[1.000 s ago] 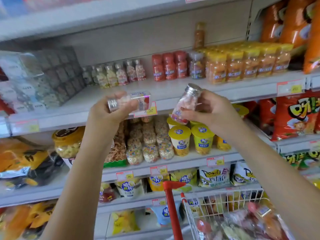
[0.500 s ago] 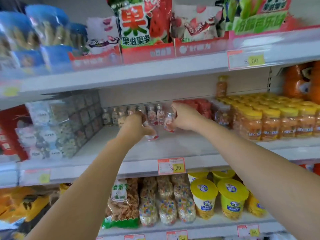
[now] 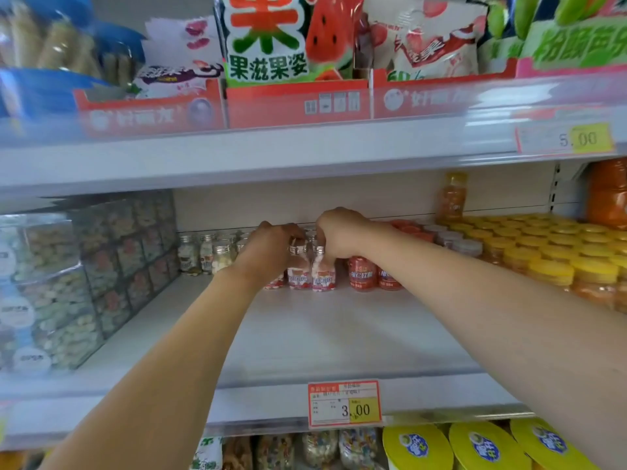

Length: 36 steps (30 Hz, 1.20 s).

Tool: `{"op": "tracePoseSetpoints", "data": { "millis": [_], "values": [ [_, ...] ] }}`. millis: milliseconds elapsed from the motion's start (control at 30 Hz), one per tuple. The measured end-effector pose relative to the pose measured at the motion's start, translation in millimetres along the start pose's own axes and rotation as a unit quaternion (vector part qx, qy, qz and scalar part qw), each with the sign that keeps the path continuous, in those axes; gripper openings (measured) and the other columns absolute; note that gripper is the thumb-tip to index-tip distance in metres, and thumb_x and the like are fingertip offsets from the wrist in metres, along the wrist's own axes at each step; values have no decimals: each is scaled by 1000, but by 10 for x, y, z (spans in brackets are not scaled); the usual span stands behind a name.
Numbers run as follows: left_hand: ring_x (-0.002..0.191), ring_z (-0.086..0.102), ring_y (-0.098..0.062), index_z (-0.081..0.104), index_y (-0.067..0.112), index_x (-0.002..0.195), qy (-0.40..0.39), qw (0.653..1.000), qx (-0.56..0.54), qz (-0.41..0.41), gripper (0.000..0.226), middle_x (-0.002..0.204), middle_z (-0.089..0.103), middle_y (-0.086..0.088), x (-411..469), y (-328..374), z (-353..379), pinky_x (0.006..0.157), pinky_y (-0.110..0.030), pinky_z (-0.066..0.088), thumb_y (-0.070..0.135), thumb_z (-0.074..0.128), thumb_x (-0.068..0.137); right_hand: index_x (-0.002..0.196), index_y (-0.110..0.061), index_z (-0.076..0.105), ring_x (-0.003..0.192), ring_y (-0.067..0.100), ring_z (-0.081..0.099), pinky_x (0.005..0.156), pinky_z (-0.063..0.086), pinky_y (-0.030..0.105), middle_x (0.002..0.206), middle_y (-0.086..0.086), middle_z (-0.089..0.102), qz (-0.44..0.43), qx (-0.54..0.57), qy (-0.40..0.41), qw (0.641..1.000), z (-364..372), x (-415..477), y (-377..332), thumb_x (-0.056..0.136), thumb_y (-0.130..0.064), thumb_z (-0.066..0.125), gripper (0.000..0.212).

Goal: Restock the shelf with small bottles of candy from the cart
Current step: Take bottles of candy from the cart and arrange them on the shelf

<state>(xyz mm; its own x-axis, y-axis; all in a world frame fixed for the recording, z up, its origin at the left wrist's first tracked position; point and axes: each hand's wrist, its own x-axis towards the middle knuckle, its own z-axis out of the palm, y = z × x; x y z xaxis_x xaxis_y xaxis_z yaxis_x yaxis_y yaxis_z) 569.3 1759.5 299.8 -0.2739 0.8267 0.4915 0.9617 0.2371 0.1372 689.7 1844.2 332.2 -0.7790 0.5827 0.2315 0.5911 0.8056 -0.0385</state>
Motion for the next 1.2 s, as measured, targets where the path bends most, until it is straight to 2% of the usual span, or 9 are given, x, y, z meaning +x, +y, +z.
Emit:
{"op": "tracePoseSetpoints", "data": {
  "millis": [133,233,333,467,833,933,1033,1100,1200],
  "values": [
    [111,45,-26,54,33,131,21,993,118,15,54,108,66,-2,86,-61,76,87,-33,36,50,64,81,108,-6,61,89,24,60,65,43,27,105,8,65,29,27,8,999,61,146,41,75,-12,77,37],
    [115,41,-27,52,32,133,31,989,144,18,54,113,63,-2,77,-62,75,89,-35,32,48,63,83,115,-6,53,86,24,55,58,40,27,109,9,61,35,37,25,998,73,193,47,78,-10,74,42],
    [118,39,-27,51,31,133,30,989,147,3,59,118,60,-1,63,-79,87,93,-36,30,48,67,79,118,-4,50,84,23,51,48,32,25,112,12,60,35,40,17,998,53,206,34,76,-15,78,52],
    [119,39,-27,54,30,131,44,988,148,7,57,118,60,-1,46,-78,97,93,-36,28,47,69,78,119,-3,52,87,24,53,63,40,28,114,12,61,40,45,6,998,31,196,12,73,-18,81,56],
    [122,39,-28,54,18,130,30,988,149,10,54,127,55,-6,-14,-71,61,99,-36,33,36,70,81,123,-5,50,102,28,57,72,43,29,116,11,59,61,87,0,994,66,134,29,68,-25,85,68],
    [122,45,-27,47,15,137,73,994,81,29,54,132,52,-10,-170,43,-72,102,-35,40,21,65,87,119,-9,48,100,27,56,72,42,29,113,9,58,41,99,61,992,15,18,57,76,-20,78,54],
    [103,59,-28,60,13,123,148,988,-22,41,35,122,56,-10,-488,344,-209,88,-35,48,18,60,88,105,-13,55,93,23,55,70,42,28,107,7,61,1,124,138,983,-128,-248,61,84,-14,65,24],
    [82,62,-28,69,11,100,176,981,-63,40,18,103,62,-9,-769,571,-224,73,-35,51,22,58,90,93,-14,59,92,22,57,74,45,29,99,4,63,-22,135,165,977,-224,-558,45,84,-16,63,10],
    [61,57,-22,61,6,68,190,976,-103,33,38,71,60,-6,-1251,840,-123,58,-33,44,31,52,95,77,-19,57,81,18,56,68,38,28,80,-3,60,-42,153,187,969,-271,-1191,59,85,-26,65,13]
  ]
}}
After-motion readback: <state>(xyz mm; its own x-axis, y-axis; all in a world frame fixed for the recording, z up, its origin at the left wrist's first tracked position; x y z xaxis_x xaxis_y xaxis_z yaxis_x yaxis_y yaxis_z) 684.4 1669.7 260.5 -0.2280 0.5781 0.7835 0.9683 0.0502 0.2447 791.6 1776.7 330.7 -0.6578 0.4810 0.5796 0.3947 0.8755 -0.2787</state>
